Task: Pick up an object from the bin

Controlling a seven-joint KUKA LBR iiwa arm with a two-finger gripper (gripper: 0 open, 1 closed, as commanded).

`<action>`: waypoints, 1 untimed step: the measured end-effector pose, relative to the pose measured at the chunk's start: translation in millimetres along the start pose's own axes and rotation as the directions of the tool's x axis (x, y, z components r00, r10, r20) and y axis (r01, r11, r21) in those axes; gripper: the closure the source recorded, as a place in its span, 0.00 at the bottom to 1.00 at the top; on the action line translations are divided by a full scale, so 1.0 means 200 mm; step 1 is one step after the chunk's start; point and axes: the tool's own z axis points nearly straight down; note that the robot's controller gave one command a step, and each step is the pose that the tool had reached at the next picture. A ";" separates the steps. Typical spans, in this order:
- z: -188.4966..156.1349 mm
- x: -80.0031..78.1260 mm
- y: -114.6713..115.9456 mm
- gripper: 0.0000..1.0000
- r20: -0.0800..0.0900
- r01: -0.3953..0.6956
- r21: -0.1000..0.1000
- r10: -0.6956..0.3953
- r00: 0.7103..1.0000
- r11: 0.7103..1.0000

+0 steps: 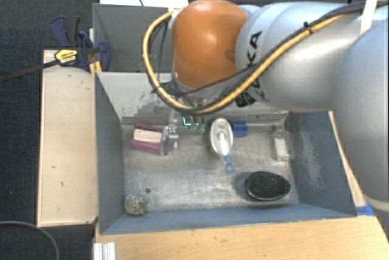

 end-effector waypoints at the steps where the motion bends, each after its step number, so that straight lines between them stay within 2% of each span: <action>1: 0.66 -0.07 0.11 0.00 0.022 -0.272 -0.012 0.272 0.962 0.962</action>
Offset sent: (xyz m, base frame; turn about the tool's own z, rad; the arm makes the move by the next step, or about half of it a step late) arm 0.0072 0.0219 -0.1389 0.2746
